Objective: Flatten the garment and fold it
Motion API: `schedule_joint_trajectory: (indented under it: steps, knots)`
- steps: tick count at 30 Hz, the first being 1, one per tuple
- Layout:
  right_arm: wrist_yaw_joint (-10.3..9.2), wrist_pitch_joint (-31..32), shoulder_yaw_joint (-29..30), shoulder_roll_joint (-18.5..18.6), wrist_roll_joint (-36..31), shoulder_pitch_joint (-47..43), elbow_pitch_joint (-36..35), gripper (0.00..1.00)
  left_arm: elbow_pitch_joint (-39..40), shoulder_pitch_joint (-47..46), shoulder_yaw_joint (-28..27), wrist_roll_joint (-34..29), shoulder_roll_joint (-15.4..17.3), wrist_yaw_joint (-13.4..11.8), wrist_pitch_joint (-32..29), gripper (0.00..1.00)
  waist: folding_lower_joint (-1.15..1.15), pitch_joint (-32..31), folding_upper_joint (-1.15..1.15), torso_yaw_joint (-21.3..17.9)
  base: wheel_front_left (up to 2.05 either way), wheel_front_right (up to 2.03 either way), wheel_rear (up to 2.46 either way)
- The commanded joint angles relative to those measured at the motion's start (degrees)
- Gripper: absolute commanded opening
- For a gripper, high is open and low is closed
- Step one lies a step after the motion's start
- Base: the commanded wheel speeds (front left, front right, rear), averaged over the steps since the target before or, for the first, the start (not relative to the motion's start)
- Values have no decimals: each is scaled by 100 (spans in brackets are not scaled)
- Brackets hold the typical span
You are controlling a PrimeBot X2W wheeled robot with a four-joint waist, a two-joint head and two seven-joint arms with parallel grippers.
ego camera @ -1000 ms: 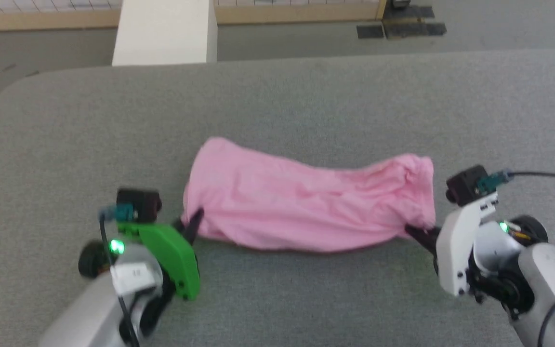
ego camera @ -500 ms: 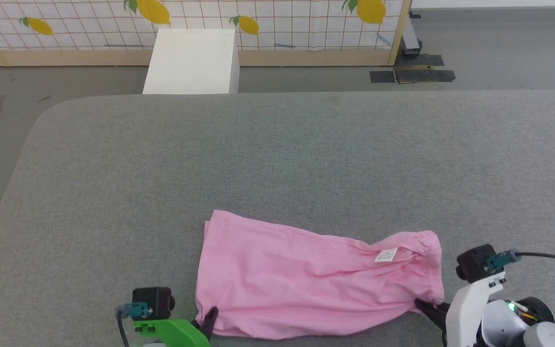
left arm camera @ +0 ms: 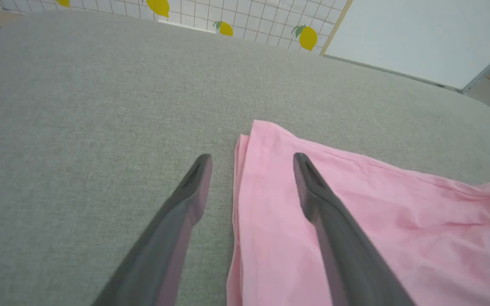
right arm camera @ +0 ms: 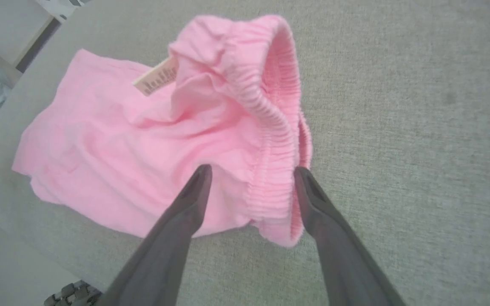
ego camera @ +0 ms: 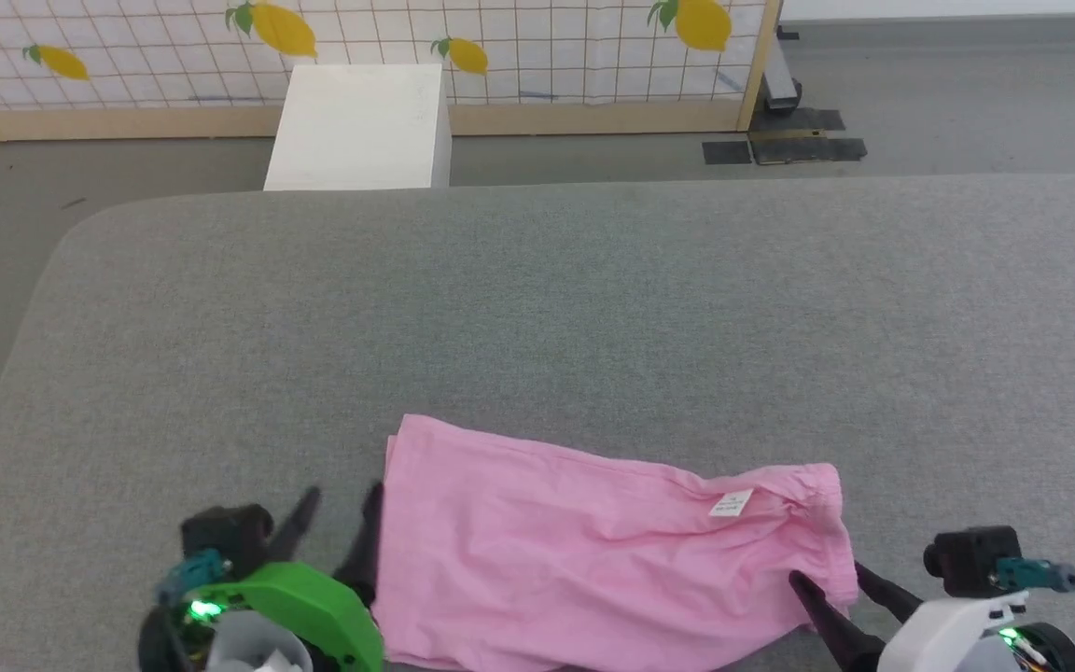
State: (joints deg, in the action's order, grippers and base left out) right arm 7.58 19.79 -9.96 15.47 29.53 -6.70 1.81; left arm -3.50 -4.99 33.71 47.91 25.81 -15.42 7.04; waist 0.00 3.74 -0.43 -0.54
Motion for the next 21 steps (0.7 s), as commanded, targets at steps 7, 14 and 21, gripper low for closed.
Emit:
schedule_joint_trajectory:
  steps: [7, 14, 21]
  knots:
    - [-9, 65, 484, -190, -211, -288, -693, 100, 225, -115, -401, -603, 334, -254, 667, 100, 0, -129, 43, -69, 0, 0, 0]
    - [-9, 993, 692, -36, -188, 58, -675, 100, 576, -141, -668, -1136, 485, -224, 783, 100, 0, -23, 43, 141, 0, 0, 0]
    - [-9, 1917, 677, 181, -21, 554, -122, 100, 1146, -71, -902, -1612, 371, -277, 794, 100, 0, 171, 43, 505, 0, 0, 0]
